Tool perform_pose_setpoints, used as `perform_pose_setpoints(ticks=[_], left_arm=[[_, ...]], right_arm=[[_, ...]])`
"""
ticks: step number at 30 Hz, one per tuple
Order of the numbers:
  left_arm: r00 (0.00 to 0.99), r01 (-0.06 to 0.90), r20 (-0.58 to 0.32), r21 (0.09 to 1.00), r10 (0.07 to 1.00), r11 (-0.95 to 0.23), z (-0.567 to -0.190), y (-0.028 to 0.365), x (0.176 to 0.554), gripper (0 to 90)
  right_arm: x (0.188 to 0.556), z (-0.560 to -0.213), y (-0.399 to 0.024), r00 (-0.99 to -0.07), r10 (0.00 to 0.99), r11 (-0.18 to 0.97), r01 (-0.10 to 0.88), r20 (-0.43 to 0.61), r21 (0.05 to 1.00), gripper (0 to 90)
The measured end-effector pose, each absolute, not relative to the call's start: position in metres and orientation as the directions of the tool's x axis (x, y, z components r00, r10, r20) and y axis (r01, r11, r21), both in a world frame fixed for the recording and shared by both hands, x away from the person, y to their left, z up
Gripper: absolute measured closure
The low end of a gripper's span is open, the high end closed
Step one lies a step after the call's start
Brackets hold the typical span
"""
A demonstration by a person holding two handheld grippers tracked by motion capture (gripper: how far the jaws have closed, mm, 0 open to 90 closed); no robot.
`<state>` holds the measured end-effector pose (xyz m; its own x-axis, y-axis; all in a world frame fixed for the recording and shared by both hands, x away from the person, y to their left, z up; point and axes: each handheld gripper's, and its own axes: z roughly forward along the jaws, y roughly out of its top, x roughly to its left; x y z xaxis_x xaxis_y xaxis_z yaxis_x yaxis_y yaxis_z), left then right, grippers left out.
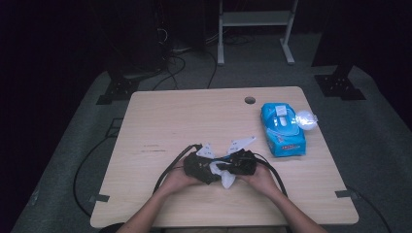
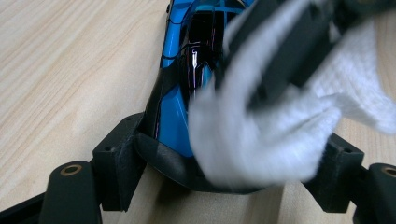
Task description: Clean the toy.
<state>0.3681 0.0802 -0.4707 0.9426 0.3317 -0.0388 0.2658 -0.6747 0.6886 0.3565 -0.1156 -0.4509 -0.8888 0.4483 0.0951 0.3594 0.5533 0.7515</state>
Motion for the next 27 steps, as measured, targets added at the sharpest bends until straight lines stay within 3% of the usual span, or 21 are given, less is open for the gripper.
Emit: perform_pose_setpoints(ticks=[5,13,22,27], left_arm=[[0.942,0.265,-0.037,0.688,0.332,-0.675,-0.471,0.08,0.368,23.9],[0.943,0.261,-0.036,0.693,0.33,-0.672,-0.471,0.079,0.369,23.9],[0.943,0.26,-0.033,0.693,0.33,-0.673,-0.471,0.08,0.368,23.9],[0.945,0.255,-0.029,0.692,0.327,-0.676,-0.471,0.079,0.369,23.9]], right_arm=[[0.358,-0.449,-0.125,-0.868,0.491,0.526,0.366,0.078,0.767,85.1],[0.356,-0.452,-0.108,-0.894,0.438,0.54,0.342,0.091,0.769,85.0],[0.369,-0.448,-0.153,-0.816,0.577,0.511,0.395,0.036,0.763,85.0],[0.372,-0.45,-0.143,-0.826,0.56,0.493,0.399,0.069,0.773,85.0]])
